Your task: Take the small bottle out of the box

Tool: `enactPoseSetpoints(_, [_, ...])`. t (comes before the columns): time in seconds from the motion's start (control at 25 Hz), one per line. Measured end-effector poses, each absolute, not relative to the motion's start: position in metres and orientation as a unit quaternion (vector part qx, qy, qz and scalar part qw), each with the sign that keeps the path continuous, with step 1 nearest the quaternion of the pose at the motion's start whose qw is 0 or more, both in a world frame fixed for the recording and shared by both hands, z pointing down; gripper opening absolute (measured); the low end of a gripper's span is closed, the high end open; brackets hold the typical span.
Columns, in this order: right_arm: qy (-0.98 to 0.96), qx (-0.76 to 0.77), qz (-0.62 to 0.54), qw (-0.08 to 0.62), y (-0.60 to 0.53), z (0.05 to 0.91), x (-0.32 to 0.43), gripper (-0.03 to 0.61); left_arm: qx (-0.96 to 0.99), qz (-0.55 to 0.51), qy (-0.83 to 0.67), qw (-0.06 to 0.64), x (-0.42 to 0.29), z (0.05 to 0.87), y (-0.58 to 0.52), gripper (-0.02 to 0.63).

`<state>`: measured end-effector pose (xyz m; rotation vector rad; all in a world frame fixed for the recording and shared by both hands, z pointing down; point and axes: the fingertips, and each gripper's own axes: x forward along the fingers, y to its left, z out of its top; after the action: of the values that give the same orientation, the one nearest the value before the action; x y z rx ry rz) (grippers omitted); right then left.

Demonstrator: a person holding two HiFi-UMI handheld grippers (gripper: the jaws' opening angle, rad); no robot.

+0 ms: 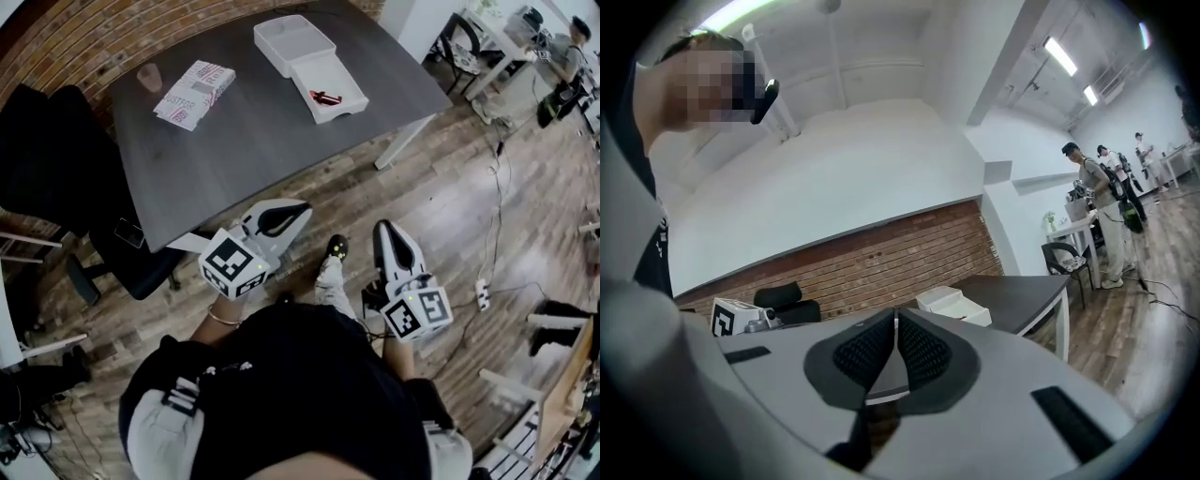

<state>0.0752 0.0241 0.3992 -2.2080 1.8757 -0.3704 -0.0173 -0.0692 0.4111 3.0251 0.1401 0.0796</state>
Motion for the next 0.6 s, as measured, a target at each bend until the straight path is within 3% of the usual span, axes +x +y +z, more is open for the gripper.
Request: enactPoseSetpoints(0.6, [0.698,-0.694,-0.143,0.104,-0.068,0.400,0.186,0.031,0.998,0.034,-0.028,0.041,0.079,0.400,-0.140,0.002])
